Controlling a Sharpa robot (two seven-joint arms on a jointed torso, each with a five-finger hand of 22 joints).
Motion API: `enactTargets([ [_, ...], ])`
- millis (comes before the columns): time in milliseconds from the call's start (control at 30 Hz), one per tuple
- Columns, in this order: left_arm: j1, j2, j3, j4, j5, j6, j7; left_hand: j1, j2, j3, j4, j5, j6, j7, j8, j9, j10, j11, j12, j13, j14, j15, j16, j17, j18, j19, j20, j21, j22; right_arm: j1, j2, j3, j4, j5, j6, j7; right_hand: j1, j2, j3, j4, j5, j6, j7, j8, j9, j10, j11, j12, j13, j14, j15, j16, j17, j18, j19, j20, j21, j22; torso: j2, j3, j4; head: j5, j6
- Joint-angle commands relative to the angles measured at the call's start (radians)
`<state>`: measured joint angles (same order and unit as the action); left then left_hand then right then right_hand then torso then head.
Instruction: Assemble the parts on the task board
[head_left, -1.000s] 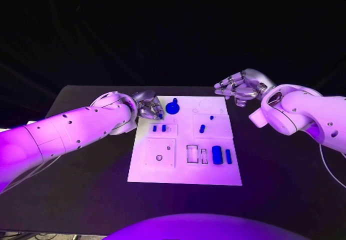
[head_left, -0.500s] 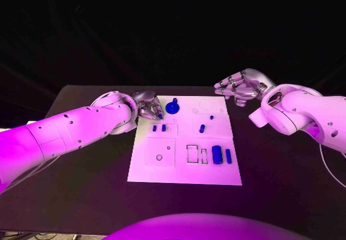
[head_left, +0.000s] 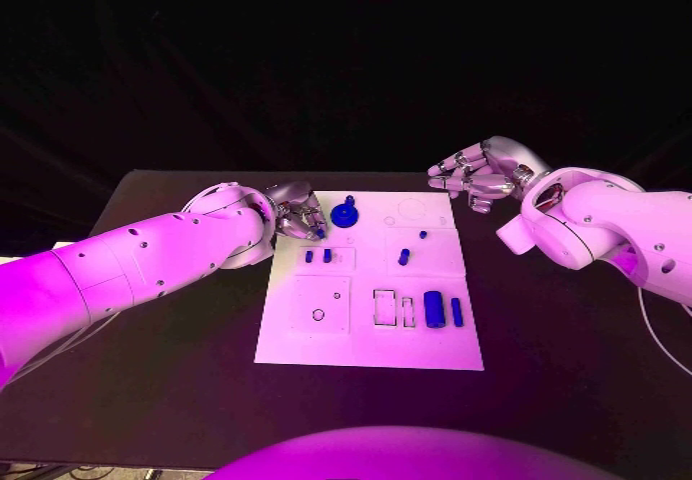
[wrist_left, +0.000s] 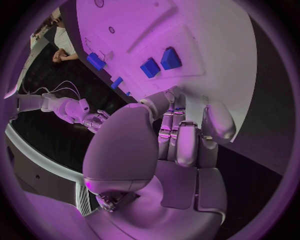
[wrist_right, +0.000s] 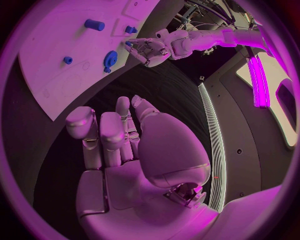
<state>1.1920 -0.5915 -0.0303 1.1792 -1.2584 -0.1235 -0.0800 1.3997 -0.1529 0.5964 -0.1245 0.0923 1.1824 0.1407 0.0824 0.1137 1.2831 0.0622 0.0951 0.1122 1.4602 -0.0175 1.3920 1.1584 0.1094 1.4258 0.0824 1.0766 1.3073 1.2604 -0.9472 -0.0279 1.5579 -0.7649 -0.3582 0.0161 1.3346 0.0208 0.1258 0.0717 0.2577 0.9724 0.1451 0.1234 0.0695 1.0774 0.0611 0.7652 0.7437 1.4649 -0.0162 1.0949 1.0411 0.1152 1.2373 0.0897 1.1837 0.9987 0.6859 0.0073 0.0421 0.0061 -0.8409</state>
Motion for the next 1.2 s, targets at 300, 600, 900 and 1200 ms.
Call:
enactTargets([
  [300, -0.003, 0.006, 0.0, -0.002, -0.005, 0.022, 0.0, -0.011, 0.003, 0.0, 0.007, 0.002, 0.004, -0.002, -0.006, 0.0, 0.002, 0.004, -0.006, 0.001, 0.007, 0.003, -0.007, -0.001, -0.012, -0.003, 0.003, -0.008, 0.076, 0.0, 0.001, 0.0, 0.001, -0.009, 0.013, 0.006, -0.009, 0.0, 0.004, 0.004, 0.005, 0.003, 0.004, 0.003, 0.0, -0.006, -0.002, 0.004, -0.001, -0.002, -0.001, -0.003, 0.0, 0.009, 0.0, 0.0, -0.004, 0.0, 0.0, 0.0006, 0.0001, -0.001, -0.001],
  [600, -0.004, 0.007, 0.0, -0.003, -0.005, 0.025, -0.001, -0.012, 0.002, -0.001, 0.007, 0.002, 0.003, -0.002, -0.007, 0.0, 0.001, 0.004, -0.007, 0.001, 0.007, 0.003, -0.007, -0.003, -0.012, -0.003, 0.003, -0.008, 0.076, 0.0, 0.001, 0.0, 0.002, -0.009, 0.012, 0.006, -0.009, 0.0, 0.004, 0.004, 0.005, 0.003, 0.004, 0.003, 0.0, -0.006, -0.002, 0.004, -0.001, -0.002, -0.001, -0.003, 0.0, 0.009, 0.0, 0.0, -0.004, 0.0, 0.0, 0.0004, -0.0004, -0.001, -0.001],
  [900, -0.004, 0.008, 0.0, -0.004, -0.005, 0.028, -0.004, -0.013, 0.002, -0.001, 0.007, 0.002, 0.002, -0.002, -0.007, 0.0, 0.0, 0.004, -0.009, 0.001, 0.006, 0.003, -0.008, -0.004, -0.012, -0.004, 0.004, -0.011, 0.075, 0.0, 0.001, 0.0, 0.002, -0.009, 0.012, 0.006, -0.009, 0.0, 0.004, 0.004, 0.005, 0.003, 0.004, 0.003, 0.0, -0.006, -0.002, 0.004, -0.001, -0.002, -0.001, -0.003, 0.0, 0.009, 0.0, 0.0, -0.004, 0.0, 0.0, 0.0005, -0.0002, -0.003, -0.001],
  [1200, -0.004, 0.01, 0.0, -0.008, -0.005, 0.032, -0.013, -0.016, -0.002, 0.0, 0.008, 0.003, -0.014, 0.006, -0.016, -0.005, -0.019, 0.012, -0.026, -0.002, 0.003, 0.008, -0.01, -0.007, -0.011, -0.008, 0.007, -0.021, 0.074, 0.0, 0.0, 0.0, 0.003, -0.009, 0.012, 0.006, -0.009, 0.0, 0.004, 0.004, 0.005, 0.003, 0.004, 0.003, 0.0, -0.006, -0.002, 0.004, -0.001, -0.002, -0.001, -0.003, 0.0, 0.009, 0.0, 0.0, -0.004, 0.0, 0.0, 0.0005, 0.0, -0.003, -0.002],
])
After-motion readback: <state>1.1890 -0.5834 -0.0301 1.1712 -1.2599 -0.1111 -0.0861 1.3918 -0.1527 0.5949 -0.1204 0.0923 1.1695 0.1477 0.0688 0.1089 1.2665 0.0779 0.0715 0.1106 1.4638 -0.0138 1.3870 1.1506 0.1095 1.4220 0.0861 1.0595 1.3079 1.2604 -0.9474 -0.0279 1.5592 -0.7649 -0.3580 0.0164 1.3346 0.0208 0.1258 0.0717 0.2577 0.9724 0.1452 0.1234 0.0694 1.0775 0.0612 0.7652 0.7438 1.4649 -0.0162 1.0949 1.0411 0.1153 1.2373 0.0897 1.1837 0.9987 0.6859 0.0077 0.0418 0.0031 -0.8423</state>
